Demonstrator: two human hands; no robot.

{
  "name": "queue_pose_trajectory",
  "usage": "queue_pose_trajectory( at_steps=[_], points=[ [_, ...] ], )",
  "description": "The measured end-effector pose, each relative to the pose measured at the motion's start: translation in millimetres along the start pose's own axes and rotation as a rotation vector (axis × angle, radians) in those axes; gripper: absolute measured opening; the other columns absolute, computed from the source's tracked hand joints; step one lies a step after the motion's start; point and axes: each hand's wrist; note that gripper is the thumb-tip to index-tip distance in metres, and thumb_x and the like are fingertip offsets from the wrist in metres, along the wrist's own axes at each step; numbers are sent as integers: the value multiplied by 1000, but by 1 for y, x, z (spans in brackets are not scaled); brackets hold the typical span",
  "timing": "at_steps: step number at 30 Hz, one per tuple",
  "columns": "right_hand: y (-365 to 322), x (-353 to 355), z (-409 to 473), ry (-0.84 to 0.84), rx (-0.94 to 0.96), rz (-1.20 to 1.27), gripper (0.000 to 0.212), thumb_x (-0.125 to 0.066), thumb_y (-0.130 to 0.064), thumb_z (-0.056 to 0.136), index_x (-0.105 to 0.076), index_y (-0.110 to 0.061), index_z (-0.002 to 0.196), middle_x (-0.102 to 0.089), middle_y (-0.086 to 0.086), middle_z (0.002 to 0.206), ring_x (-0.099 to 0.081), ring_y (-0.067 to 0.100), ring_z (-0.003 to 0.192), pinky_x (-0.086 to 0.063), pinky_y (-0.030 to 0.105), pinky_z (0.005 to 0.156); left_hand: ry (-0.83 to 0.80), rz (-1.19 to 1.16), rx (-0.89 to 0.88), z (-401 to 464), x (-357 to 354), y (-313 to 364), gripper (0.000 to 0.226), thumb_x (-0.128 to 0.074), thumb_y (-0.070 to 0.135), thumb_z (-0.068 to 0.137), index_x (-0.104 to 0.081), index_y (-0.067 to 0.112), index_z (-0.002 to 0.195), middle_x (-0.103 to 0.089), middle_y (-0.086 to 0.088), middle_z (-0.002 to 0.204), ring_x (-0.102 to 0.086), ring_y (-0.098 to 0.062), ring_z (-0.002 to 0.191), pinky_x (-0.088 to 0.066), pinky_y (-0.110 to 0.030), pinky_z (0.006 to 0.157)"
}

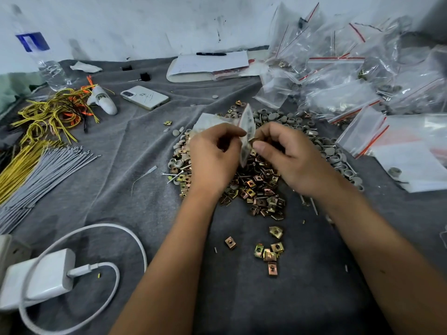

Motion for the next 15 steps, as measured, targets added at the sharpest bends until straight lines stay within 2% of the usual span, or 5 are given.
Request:
queue_pose_trajectory(
  at_steps=[2,4,6,10,15],
  points=[
    [7,3,2,17,-55,-73,10,-60,-25,103,-62,-25,93,-65,4,81,-59,18,74,-45,36,69,-30,20,-43,-2,-3,0,24,-65,0,89,-81,17,96,-77,6,84,-68,-4,70,-50,-19,66],
    [13,5,3,12,-98,-142,21,-60,-22,103,-58,-31,84,-60,-6,74,-52,3,65,-41,29,63,-34,28,-51,-2,-3,0,23,-67,1,89,-81,17,97,-77,7,85,-69,-3,72,-49,-17,68],
    [15,5,5,13,-131,-168,26,-60,-20,103,-55,-34,81,-56,-10,71,-48,-2,63,-37,20,59,-56,23,-63,-3,-3,1,22,-68,2,89,-81,16,98,-77,8,87,-70,-2,77,-52,-18,71],
    [14,4,5,42,-153,-204,15,-57,-19,104,-59,-26,90,-57,-9,73,-49,-3,62,-35,17,57,-120,58,-154,-6,-2,7,17,-71,8,87,-81,10,100,-78,2,93,-72,-9,88,-60,-35,84],
    [11,1,3,108,-123,-208,11,-58,-19,102,-63,-14,94,-59,1,68,-46,6,57,-37,28,53,-109,85,-193,-8,-5,6,17,-73,11,84,-80,9,99,-77,0,89,-71,-12,82,-60,-41,80]
  ],
)
Point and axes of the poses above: each hand's wrist, its own z-axis towards the middle knuckle, its own x-axis out of the back of the hand, y = z × x
